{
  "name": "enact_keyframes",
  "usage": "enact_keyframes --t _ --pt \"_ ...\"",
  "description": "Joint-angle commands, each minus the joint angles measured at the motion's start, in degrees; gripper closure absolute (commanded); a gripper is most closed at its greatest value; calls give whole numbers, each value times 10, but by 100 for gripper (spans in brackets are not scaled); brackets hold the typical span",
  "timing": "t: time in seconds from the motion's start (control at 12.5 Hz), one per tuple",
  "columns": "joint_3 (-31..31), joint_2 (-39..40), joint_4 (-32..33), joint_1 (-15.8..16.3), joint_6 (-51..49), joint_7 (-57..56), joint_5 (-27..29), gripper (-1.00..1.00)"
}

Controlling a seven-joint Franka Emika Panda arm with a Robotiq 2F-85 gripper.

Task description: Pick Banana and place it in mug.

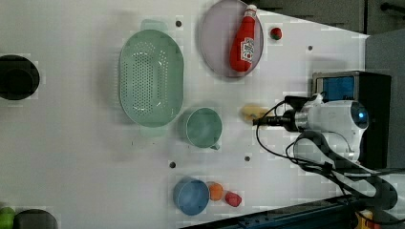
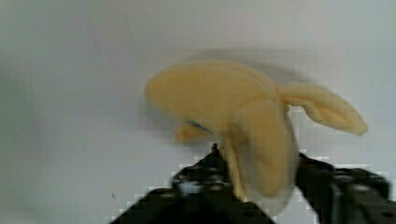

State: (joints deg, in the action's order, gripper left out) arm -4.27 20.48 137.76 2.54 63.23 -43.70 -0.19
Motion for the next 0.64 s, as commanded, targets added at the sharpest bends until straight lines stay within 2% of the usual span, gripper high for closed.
enact_keyframes --t 0.08,0.24,0.4,0.64 --pt "1 -5 1 -10 19 -13 -2 46" --pt "-4 -82 1 -11 -16 -11 -2 46" --pt "-6 -169 -7 -11 -117 -11 -2 46" --pt "-5 -295 -54 -9 -289 -11 -2 46"
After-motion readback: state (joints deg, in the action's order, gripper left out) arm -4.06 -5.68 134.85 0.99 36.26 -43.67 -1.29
